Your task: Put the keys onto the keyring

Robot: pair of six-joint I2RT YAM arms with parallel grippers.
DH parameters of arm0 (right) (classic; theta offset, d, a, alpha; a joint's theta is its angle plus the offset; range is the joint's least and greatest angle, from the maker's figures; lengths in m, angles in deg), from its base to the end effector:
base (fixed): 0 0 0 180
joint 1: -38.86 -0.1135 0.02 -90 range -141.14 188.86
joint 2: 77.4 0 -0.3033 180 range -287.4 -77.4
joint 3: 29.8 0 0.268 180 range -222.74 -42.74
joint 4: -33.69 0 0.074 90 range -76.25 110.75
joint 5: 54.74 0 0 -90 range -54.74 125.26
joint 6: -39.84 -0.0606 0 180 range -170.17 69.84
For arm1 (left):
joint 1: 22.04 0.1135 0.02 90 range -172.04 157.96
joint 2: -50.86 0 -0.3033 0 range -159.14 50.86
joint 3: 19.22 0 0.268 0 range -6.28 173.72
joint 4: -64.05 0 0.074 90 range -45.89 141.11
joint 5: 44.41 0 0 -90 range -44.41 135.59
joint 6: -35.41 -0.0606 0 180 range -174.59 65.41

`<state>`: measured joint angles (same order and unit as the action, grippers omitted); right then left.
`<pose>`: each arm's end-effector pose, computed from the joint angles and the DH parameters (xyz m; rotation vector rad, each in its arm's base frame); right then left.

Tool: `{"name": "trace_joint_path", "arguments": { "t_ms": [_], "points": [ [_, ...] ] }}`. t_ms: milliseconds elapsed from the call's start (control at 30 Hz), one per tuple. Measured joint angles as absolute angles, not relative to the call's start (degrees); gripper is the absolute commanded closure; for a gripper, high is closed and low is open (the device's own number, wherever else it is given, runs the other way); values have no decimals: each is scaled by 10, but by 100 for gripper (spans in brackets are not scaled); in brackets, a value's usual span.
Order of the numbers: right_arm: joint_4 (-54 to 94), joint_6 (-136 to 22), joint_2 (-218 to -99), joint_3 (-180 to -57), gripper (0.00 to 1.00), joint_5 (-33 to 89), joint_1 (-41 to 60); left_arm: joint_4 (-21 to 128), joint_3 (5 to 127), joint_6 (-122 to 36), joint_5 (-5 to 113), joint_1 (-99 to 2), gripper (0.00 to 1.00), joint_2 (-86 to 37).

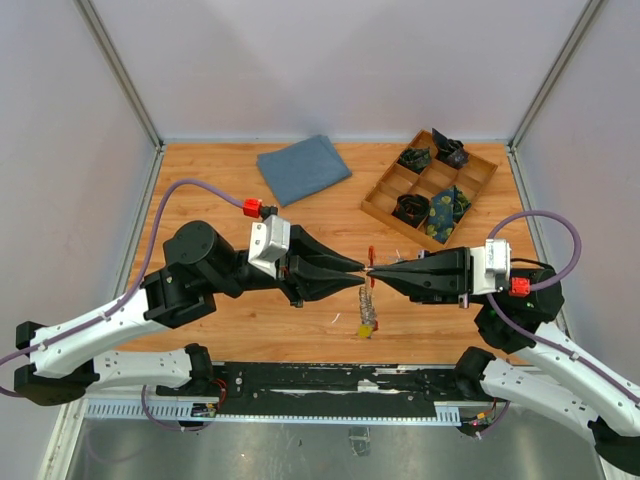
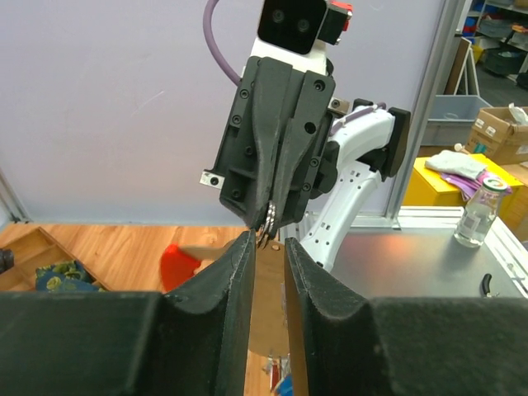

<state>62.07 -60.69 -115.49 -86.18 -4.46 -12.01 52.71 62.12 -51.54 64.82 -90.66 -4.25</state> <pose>0.0448 0.1164 0.4724 -0.9314 0.4859 1.2403 0.0593 -0.2063 0.5145 1.0234 1.0159 -1.2657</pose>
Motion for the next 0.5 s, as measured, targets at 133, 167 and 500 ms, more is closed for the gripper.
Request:
{"name": "trace_joint_path", "arguments": {
  "t_ms": [133, 167, 500],
  "points": [
    [610, -606, -1156, -862, 100, -39, -120, 530, 618, -515, 649, -907, 73, -43],
    [609, -606, -1155, -862, 100, -38, -120, 531, 618, -515, 649, -907, 74, -43],
    [603, -606, -1153, -862, 96, -37, -124, 536, 615, -516, 643, -906, 100, -43]
  ]
}}
